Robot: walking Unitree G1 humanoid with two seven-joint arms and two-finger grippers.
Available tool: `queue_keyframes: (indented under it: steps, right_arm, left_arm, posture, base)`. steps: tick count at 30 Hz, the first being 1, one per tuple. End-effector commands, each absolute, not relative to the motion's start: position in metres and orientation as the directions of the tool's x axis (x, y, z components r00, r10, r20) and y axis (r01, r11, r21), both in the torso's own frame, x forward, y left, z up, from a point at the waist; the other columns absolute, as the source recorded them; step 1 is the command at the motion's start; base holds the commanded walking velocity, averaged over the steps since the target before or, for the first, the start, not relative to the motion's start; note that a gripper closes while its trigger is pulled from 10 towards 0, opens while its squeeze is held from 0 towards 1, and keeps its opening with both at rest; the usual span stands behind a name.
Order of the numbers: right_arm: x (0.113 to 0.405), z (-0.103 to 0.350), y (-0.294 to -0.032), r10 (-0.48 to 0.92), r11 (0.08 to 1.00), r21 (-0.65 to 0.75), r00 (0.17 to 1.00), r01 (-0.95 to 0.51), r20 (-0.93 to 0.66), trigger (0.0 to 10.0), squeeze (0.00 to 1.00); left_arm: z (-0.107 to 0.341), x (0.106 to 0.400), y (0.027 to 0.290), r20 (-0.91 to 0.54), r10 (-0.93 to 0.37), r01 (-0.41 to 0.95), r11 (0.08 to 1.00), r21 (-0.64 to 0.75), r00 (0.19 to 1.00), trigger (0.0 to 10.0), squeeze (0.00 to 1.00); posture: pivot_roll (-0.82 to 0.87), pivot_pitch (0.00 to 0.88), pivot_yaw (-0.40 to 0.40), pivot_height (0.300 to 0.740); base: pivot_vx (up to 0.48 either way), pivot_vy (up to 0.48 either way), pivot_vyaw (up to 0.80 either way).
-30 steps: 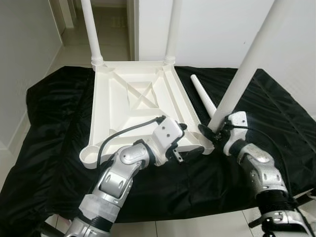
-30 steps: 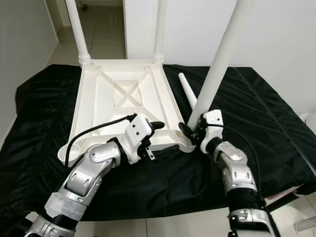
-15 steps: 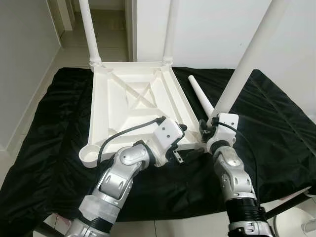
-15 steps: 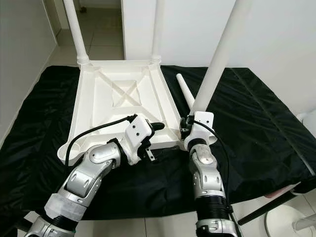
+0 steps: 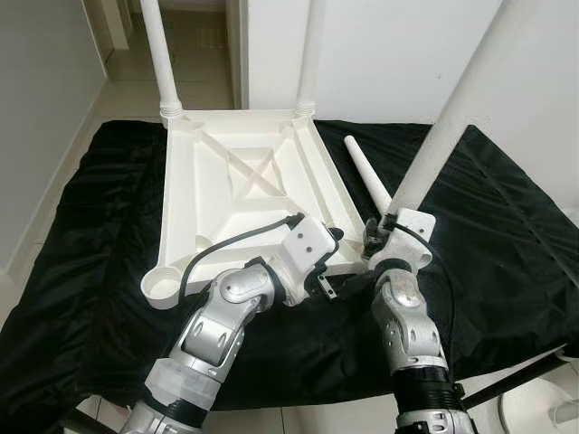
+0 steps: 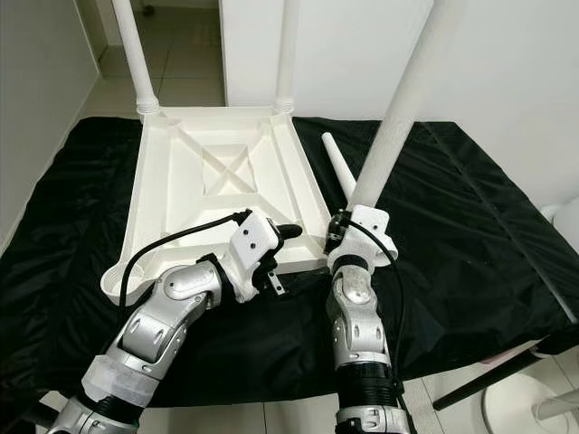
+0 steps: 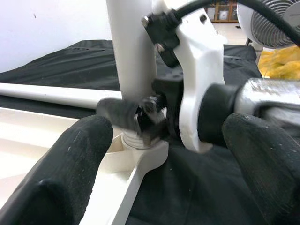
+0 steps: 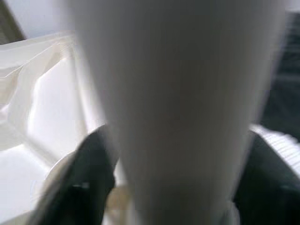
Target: Building children table
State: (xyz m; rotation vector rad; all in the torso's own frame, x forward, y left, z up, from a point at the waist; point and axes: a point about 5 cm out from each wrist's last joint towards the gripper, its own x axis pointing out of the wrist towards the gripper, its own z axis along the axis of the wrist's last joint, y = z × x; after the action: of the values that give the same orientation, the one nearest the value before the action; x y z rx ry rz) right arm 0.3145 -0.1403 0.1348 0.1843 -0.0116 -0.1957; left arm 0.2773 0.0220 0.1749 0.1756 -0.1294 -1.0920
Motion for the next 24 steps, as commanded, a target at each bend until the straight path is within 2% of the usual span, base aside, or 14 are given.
queue_keyframes:
  steps: [1,7,8,16,21,24]
  right_arm:
    - [0.311,0.139,-0.14,-0.178,0.966,0.196,0.984,0.168,0.033,10.0,1.0]
    - [0.301,0.139,-0.139,-0.151,0.972,0.193,0.986,0.136,0.068,10.0,1.0]
    - [0.296,0.138,-0.14,-0.131,0.975,0.191,0.988,0.114,0.077,10.0,0.0]
    - [0.279,0.133,-0.146,-0.102,0.98,0.181,0.99,0.083,0.097,10.0,0.0]
    - [0.247,0.124,-0.161,-0.064,0.982,0.186,0.986,0.035,0.152,10.0,0.0]
    - [0.239,0.12,-0.164,-0.039,0.981,0.191,0.988,0.01,0.149,10.0,0.0]
  left_arm:
    - [0.175,0.28,0.024,0.029,-0.848,0.828,0.524,0.2,0.53,10.0,0.0]
    - [0.176,0.281,0.024,0.033,-0.846,0.826,0.528,0.197,0.533,10.0,0.0]
    - [0.176,0.281,0.024,0.035,-0.844,0.825,0.53,0.196,0.534,10.0,0.0]
    - [0.177,0.282,0.023,0.041,-0.843,0.824,0.533,0.192,0.536,10.0,0.0]
    - [0.177,0.283,0.023,0.039,-0.846,0.827,0.528,0.192,0.531,10.0,0.0]
    - [0.177,0.283,0.023,0.038,-0.848,0.829,0.525,0.191,0.528,10.0,0.0]
  posture:
    - [-0.01,0.0,-0.055,0.74]
    - [-0.02,0.0,-0.056,0.74]
    - [-0.02,0.0,-0.053,0.74]
    - [-0.03,0.0,-0.048,0.74]
    - [-0.05,0.0,-0.032,0.74]
    - [-0.06,0.0,-0.028,0.74]
  base:
    - [0.0,0.0,0.0]
    - [0.0,0.0,0.0]
    - [0.0,0.0,0.0]
    - [0.0,0.0,0.0]
    - [0.0,0.0,0.0]
    - [0.0,0.0,0.0]
